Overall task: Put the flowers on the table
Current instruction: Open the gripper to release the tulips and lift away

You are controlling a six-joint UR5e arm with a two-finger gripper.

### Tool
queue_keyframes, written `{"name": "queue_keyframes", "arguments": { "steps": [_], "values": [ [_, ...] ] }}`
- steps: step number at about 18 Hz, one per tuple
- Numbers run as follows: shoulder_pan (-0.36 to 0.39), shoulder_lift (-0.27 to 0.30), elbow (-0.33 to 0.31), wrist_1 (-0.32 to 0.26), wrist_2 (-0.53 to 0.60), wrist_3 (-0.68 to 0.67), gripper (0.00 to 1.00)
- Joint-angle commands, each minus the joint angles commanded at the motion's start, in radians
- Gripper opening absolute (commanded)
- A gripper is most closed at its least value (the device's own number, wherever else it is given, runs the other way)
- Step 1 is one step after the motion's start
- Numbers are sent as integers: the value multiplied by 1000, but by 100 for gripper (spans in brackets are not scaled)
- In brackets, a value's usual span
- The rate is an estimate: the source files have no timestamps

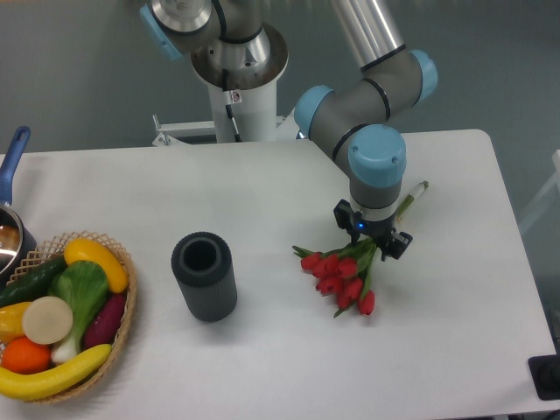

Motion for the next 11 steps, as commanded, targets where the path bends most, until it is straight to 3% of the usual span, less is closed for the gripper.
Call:
{"name": "queue_keyframes", "arguments": {
  "steps": [6,11],
  "values": [
    [6,147,34,-5,-118,-95,100],
    [-2,222,57,-40,-183,-86,100]
  ]
}}
